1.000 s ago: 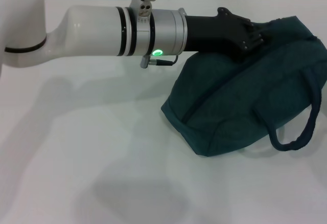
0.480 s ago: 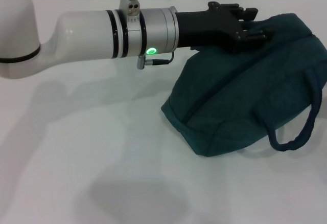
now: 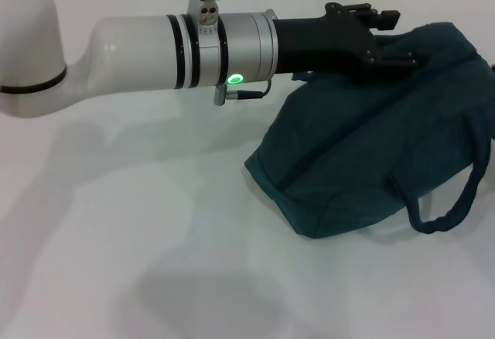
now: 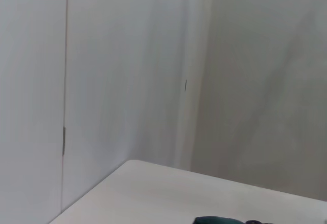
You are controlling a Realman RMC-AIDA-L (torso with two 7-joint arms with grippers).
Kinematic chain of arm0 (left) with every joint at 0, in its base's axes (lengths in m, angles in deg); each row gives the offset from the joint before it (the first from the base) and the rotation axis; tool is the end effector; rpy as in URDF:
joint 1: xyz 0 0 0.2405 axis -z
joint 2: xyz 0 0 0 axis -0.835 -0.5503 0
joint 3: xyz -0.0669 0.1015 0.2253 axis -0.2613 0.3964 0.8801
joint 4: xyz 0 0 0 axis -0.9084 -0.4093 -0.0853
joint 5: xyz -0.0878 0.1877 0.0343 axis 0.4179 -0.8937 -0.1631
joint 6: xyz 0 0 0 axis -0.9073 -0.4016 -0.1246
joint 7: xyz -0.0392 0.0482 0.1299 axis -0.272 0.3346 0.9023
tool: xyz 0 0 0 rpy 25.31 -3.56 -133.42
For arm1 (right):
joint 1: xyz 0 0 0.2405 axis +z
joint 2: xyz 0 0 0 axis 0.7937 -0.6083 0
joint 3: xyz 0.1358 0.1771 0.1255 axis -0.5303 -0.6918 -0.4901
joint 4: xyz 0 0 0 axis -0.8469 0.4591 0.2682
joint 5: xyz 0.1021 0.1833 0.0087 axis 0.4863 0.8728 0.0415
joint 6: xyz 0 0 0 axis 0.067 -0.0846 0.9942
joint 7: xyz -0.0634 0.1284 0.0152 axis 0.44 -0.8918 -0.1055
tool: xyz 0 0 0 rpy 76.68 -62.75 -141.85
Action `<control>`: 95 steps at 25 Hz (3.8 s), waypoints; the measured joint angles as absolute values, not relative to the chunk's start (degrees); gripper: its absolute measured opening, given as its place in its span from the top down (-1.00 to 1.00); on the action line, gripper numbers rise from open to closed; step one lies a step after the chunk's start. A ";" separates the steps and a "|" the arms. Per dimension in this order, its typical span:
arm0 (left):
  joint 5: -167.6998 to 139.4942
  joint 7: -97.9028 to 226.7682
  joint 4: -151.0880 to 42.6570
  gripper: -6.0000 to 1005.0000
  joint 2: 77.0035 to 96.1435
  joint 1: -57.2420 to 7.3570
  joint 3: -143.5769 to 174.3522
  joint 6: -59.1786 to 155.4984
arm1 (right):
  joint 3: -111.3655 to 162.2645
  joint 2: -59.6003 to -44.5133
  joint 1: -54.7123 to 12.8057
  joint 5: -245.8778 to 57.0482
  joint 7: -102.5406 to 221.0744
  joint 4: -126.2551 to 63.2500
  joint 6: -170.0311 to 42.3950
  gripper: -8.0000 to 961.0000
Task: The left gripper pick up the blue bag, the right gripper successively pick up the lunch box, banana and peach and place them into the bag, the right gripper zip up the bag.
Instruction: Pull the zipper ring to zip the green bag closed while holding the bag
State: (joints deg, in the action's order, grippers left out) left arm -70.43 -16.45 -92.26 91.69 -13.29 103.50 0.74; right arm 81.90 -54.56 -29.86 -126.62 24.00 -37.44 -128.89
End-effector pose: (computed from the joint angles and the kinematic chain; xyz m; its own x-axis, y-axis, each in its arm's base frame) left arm -0.0941 0.3829 -0.0915 0.8072 0.1564 0.5692 0.2845 -0.9480 -0.1429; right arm 0.3318 0.3171 0.0045 0.6475 -0.0625 -0.7595 -0.6817 -0.4930 -0.5406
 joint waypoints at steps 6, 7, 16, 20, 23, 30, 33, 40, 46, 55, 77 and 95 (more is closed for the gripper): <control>-70.40 -16.41 -92.14 -0.44 91.67 -13.30 103.32 0.69 | 82.66 -54.56 -29.10 -128.53 24.12 -39.44 -128.02 0.03; -70.41 -16.41 -92.10 -0.44 91.66 -13.24 103.27 0.68 | 82.66 -54.56 -29.00 -128.69 24.15 -39.53 -127.86 0.03; -70.95 -16.09 -91.86 -0.44 91.48 -13.02 103.16 1.52 | 84.10 -54.73 -27.25 -128.73 24.19 -40.13 -125.11 0.11; -71.02 -15.50 -91.70 -0.44 91.46 -13.02 103.17 2.40 | 86.09 -54.84 -27.09 -128.76 24.20 -40.37 -125.41 0.11; -71.14 -15.37 -91.28 -0.44 91.45 -13.02 103.18 2.93 | 86.92 -55.03 -26.99 -128.77 24.21 -40.73 -125.70 0.11; -72.18 -14.77 -90.52 -0.44 91.37 -12.96 103.27 4.97 | 86.98 -55.38 -27.58 -128.45 24.11 -40.45 -128.36 0.11; -72.64 -14.77 -90.38 -0.44 91.36 -12.94 103.18 5.12 | 87.00 -55.38 -27.46 -128.43 23.92 -40.38 -128.45 0.11; -72.55 -13.72 -90.49 -0.44 91.40 -12.93 103.15 5.57 | 88.76 -55.30 -26.35 -128.74 24.16 -40.25 -127.85 0.11; -72.34 -13.21 -90.63 -0.43 91.45 -12.84 103.02 5.72 | 89.89 -55.26 -25.82 -128.76 24.19 -40.31 -127.40 0.12; -72.21 -12.41 -90.47 -0.43 91.45 -12.68 101.74 5.78 | 89.68 -54.97 -26.39 -128.64 24.44 -40.41 -127.32 0.75; -72.30 -12.41 -90.15 -0.43 91.63 -12.23 101.90 8.75 | 87.70 -54.85 -28.76 -127.95 24.19 -40.20 -122.33 0.96; -67.50 -12.42 -90.20 -0.45 91.71 -13.66 102.13 6.49 | 83.69 -54.46 -31.84 -126.66 18.30 -40.94 -133.70 0.40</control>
